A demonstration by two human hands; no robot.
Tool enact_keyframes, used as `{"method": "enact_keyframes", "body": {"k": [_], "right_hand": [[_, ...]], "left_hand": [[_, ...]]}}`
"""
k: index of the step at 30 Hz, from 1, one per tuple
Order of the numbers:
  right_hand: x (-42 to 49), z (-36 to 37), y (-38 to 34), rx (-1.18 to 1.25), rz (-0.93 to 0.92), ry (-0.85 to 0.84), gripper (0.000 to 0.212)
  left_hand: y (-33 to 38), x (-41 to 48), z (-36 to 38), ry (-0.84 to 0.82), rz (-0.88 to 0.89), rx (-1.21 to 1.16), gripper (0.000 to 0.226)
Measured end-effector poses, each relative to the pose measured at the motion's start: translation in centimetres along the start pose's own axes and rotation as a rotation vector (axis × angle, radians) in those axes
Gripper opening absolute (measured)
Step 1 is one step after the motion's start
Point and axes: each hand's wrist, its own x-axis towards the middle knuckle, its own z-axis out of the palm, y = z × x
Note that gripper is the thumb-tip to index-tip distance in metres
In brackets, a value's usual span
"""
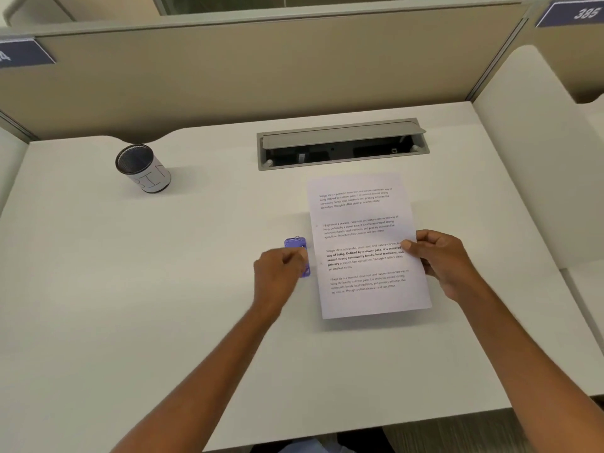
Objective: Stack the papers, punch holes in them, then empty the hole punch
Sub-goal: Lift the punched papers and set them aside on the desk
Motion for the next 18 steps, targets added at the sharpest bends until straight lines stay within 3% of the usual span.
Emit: {"method": "enact_keyframes", "body": {"k": [5, 18], "right_hand": [[-1.3, -1.3, -0.8, 0.048, -0.038, -0.001, 0.009], [-0.7, -7.9, -3.0, 0.071, -0.082, 0.082, 0.020]], "left_hand": [[3.2, 1.5, -0.1, -0.097, -0.052, -0.224, 0.011], [8.7, 2.4, 5.4, -0.289, 0.005, -0.395, 0.014]]}}
